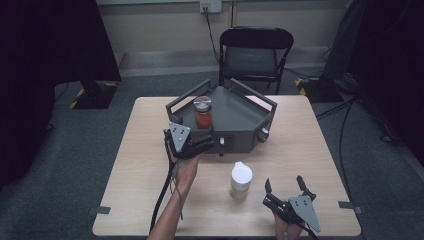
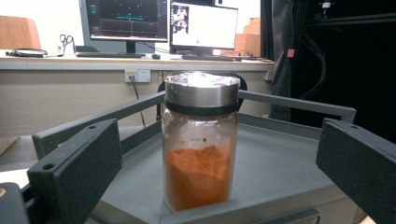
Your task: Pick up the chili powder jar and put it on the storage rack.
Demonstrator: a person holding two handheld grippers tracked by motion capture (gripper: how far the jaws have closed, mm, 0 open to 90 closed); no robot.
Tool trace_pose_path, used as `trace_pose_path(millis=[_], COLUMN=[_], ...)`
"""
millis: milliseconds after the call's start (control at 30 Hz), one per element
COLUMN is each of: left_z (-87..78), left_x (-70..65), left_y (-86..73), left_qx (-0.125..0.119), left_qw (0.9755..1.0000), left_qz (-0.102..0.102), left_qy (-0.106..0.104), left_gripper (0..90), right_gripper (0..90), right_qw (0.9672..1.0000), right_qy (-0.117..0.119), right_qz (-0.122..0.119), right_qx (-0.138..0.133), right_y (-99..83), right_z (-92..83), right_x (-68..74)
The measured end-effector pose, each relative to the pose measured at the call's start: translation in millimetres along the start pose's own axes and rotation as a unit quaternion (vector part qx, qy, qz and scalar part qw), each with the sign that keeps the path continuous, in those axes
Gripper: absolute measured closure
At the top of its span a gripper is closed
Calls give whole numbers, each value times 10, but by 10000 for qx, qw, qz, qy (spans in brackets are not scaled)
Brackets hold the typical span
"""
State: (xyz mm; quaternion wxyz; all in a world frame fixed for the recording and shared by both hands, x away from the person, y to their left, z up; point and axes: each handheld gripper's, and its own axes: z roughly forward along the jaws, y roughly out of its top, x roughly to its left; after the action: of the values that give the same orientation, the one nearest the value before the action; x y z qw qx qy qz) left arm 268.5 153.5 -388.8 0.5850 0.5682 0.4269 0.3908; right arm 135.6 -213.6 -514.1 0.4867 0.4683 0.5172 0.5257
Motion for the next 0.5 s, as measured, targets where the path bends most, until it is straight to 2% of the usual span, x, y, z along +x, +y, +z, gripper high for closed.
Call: trace_pose_path(millis=[200,500], left_z=[-165,-354], left_x=[22,52], left_y=[-69,-161], left_qx=[-3,-155], left_qw=[10000,9998], left_qz=[36,-74], left_qy=[13,62], left_gripper=[0,0], right_gripper=[8,8], right_qw=[10000,10000], right_qy=[-7,-14], right_qz=[-4,-7], right_qx=[2,1], right_y=[0,0], right_z=[0,0], right_x=[2,4])
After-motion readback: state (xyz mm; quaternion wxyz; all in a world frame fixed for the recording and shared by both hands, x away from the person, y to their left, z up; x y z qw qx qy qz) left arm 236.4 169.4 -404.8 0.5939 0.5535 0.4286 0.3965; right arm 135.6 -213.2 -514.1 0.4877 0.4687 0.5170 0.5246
